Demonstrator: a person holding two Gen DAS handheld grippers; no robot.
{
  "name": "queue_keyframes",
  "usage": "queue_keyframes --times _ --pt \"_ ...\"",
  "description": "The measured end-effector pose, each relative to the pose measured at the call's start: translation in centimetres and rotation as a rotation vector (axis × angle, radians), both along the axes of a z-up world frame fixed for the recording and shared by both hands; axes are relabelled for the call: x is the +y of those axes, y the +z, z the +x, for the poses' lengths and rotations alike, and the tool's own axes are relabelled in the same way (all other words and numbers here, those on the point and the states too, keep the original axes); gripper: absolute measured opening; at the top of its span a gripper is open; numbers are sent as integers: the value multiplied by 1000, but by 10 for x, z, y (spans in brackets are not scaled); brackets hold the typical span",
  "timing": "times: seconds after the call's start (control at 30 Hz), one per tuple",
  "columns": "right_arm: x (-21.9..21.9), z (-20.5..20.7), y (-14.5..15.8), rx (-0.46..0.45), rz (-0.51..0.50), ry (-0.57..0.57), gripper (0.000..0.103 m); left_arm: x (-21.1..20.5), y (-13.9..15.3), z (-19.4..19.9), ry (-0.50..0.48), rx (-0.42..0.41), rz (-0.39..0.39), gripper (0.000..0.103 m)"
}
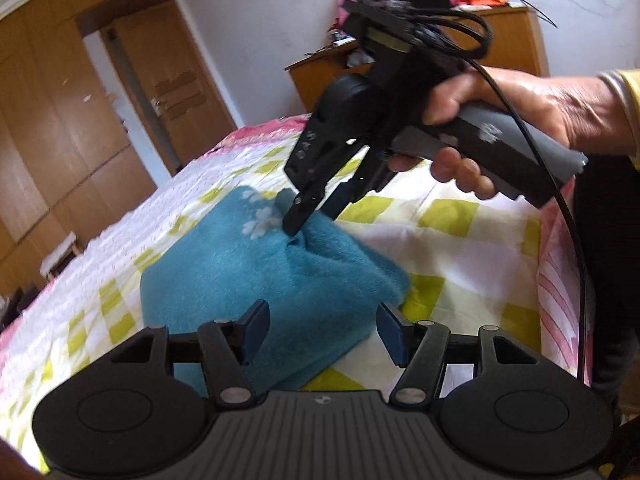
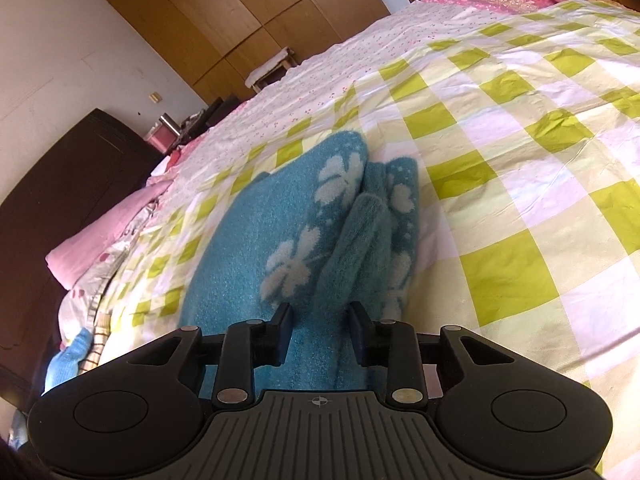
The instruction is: Fold small clothes
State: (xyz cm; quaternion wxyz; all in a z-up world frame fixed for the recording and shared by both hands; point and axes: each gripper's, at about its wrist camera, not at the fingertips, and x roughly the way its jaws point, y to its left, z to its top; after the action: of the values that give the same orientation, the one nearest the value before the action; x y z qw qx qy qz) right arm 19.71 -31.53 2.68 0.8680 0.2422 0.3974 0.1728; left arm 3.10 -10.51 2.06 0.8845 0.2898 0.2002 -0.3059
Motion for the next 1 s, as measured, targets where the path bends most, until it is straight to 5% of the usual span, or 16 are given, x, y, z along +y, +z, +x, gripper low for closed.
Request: queue_keyframes --times 0.13,0.2,0.3,0.4,0.57,0.7,0.8,1.0 --pt "-10 -1 -1 -4 19 -22 23 -26 -26 5 -19 -88 158 68" --pt "-16 -2 -2 -2 39 -33 23 -31 -30 16 8 -70 169 68" --pt "-25 -6 -1 -11 43 -52 25 -26 -20 26 69 -24 104 53" --pt "-33 -10 0 -23 72 -67 26 -6 4 37 160 62 -45 41" --pt "-27 -6 0 -15 109 -51 27 27 33 51 269 133 -253 34" --pt "-26 -7 3 3 186 -64 40 40 46 52 299 114 -321 31" --pt "-22 -5 11 -12 169 -71 40 45 46 51 299 105 -333 31" --pt "-6 4 -4 111 192 -65 36 46 43 51 298 108 -352 30"
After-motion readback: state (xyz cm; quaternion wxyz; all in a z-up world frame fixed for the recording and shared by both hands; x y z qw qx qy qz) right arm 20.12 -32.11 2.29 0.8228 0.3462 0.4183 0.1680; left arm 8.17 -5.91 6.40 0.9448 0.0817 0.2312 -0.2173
